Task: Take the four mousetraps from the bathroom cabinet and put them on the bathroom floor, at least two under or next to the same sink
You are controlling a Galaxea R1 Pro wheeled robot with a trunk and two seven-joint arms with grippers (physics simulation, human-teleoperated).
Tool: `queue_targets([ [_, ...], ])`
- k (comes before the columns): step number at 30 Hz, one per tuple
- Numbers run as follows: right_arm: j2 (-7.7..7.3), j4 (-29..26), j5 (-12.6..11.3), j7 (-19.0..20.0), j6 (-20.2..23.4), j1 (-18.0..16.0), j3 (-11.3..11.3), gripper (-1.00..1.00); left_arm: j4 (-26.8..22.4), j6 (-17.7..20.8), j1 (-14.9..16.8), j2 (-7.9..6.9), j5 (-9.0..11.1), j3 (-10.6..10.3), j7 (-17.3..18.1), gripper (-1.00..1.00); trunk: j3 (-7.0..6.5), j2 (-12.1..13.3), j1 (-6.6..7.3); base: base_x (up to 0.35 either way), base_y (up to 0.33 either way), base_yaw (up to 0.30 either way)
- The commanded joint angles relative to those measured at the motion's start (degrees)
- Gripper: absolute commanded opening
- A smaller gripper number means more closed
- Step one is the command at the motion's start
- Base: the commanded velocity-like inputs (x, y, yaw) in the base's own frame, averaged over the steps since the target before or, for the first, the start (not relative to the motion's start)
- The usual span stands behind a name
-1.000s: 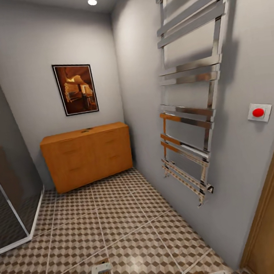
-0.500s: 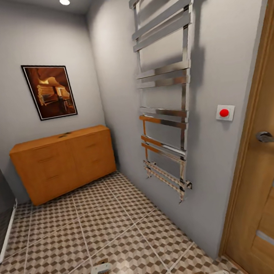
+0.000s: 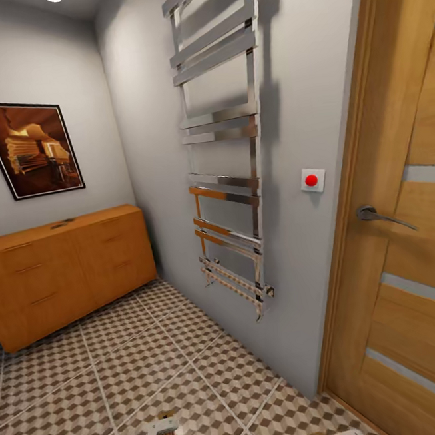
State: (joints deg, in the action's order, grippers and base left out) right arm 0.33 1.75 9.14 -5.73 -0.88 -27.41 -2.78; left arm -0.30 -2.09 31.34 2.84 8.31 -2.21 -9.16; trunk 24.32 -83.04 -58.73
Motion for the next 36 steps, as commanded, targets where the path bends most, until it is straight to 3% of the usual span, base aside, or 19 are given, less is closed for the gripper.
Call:
queue_targets([
  [1,0.02,0.18,0.44,-0.25,-0.09,-0.1,-0.3,-1.0,0.04,-0.2,-0.08,0.0,0.47,-0.26,-0.25,-1.0,0.06,-0.04,0.0,0.0,0.0,-0.299],
  [14,0.02,0.18,0.44,-0.21,0.0,-0.1,-0.29,-1.0,0.04,-0.29,-0.93,-0.03,0.13,-0.34,0.1,-1.0,0.06,-0.04,0.0,-0.133,0.096,-0.299],
  [28,0.02,0.18,0.34,0.87,0.0,-0.1,-0.35,-1.0,0.04,-0.29,-0.93,-0.03,-0.19,-0.37,0.13,-1.0,0.06,-0.04,0.0,-0.007,0.015,-0.299],
  [36,0.02,0.18,0.26,0.85,0.02,-0.1,-0.38,-1.0,0.04,-0.2,-0.93,-0.03,-0.23,-0.43,0.23,-1.0,0.06,-0.04,0.0,-0.002,0.261,-0.299],
])
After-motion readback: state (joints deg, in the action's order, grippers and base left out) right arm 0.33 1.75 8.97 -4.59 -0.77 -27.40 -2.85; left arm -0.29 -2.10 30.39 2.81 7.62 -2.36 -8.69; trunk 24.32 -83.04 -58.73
